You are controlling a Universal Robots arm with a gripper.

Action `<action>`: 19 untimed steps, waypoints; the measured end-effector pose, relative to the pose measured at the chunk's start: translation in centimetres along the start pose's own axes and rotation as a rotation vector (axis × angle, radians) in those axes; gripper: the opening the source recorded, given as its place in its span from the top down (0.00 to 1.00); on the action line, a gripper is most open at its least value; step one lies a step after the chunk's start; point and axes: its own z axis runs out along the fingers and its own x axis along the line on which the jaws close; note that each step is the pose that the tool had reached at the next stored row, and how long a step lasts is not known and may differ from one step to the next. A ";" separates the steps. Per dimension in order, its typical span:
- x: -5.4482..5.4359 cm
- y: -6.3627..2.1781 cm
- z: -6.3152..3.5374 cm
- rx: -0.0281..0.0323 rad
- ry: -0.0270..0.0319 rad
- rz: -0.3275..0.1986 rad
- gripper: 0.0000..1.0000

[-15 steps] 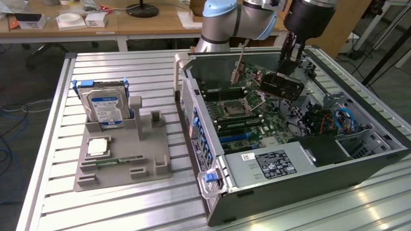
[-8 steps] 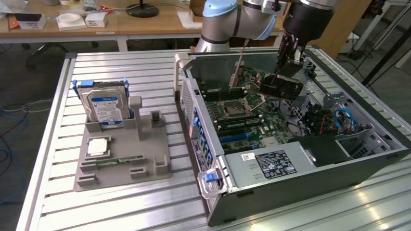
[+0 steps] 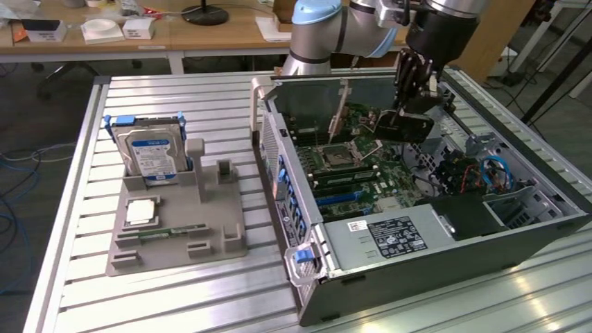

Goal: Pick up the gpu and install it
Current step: 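Insert the gpu into the slot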

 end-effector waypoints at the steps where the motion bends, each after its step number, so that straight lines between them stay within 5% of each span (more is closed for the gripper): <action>1: 0.0 0.00 0.04 -0.0002 0.0006 -0.018 0.74; 8: 0.0 0.03 0.37 -0.0016 0.0051 -0.150 0.74; 13: 0.1 0.23 0.53 0.0005 0.0052 -0.166 0.74; 15: 0.1 0.30 0.58 0.0103 0.0029 -0.168 0.74; 17: 0.1 0.44 0.66 0.0302 -0.0019 -0.169 0.74; 19: 0.2 0.54 0.69 0.0354 -0.0027 -0.169 0.74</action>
